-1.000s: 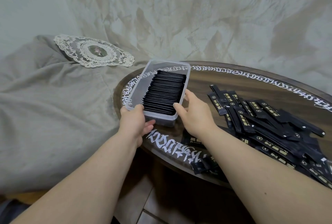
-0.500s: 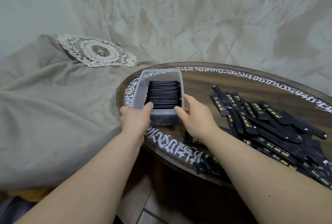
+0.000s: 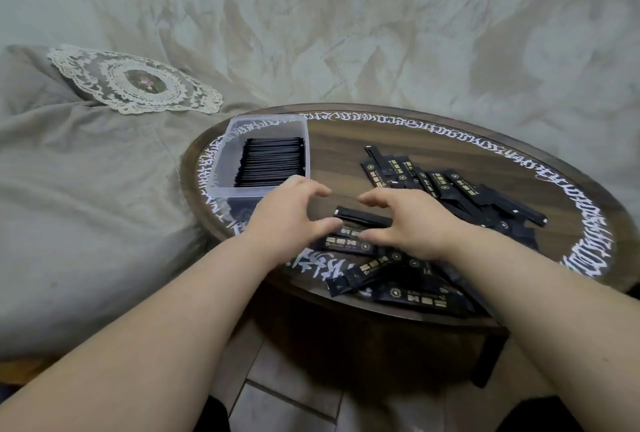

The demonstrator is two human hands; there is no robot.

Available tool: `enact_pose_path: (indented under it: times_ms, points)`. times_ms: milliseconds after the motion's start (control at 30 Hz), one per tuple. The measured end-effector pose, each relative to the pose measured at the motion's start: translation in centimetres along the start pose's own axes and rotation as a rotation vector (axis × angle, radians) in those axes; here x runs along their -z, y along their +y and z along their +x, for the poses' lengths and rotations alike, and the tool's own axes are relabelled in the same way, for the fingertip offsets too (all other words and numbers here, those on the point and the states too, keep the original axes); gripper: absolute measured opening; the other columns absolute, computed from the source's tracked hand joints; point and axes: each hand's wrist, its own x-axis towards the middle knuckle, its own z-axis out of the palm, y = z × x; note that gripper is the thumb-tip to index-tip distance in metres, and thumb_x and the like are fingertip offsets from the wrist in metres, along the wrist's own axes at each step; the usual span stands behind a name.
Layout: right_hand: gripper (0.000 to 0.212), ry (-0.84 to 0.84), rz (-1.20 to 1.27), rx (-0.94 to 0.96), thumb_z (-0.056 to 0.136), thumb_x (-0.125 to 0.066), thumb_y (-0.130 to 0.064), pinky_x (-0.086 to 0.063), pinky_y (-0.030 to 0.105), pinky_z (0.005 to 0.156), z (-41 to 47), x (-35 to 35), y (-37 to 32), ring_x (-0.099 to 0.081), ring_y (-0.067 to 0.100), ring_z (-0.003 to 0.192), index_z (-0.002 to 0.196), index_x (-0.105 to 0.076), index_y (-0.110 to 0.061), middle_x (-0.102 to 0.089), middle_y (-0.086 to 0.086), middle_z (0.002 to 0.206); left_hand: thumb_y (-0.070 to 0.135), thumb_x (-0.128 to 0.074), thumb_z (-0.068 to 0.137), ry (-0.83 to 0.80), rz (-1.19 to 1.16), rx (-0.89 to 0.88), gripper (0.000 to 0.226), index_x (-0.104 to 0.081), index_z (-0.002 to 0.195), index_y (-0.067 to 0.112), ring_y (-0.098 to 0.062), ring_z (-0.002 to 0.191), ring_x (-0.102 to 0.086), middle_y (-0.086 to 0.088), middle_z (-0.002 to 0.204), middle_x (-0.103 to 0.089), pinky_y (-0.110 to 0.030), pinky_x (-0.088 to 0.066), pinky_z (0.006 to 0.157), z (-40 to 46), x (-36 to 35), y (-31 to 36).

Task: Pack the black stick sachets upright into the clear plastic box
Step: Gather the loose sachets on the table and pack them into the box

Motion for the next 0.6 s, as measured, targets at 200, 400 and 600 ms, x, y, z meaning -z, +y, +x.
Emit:
enact_pose_path:
  times_ms: [200,400,600]
  points:
    - [0.044,-0.197,-0.144,-0.066,0.075,-0.076,-0.038,-0.038,0.019,0.073,-2.6,1.9,3.2,-0.058,0.009,0.090,0.116,-0.063,-0.028,-0.066,-0.009,0.107,0.063,-0.074,0.066,-0.300,0.056,-0.118,0.087,-0.044,0.140,0.030,-0.011,0.134,-0.035,0.007,0.147,-0.036,-0.030,-0.031,0.111,-0.5,-1.4,1.6]
    - [0.048,-0.351,-0.118,-0.048,0.066,-0.080,-0.048,-0.043,0.025,0.074,-2.2,1.6,2.7,-0.055,0.011,0.090,0.104,-0.061,-0.027,-0.055,-0.015,0.092,0.057,-0.078,0.067,-0.408,0.164,-0.086,0.097,-0.032,0.148,0.029,-0.014,0.142,-0.023,0.002,0.155,-0.027,-0.029,-0.025,0.115,-0.6,-3.1,1.4]
    - [0.061,-0.380,-0.251,-0.018,0.062,-0.082,-0.050,-0.049,0.033,0.083,-1.6,0.5,3.1,-0.052,0.016,0.094,0.113,-0.057,-0.026,-0.044,-0.012,0.092,0.051,-0.074,0.075,-0.309,0.176,-0.028,0.075,-0.043,0.141,0.030,-0.017,0.128,-0.044,0.003,0.145,-0.042,-0.030,-0.038,0.102,0.0,-3.7,0.9]
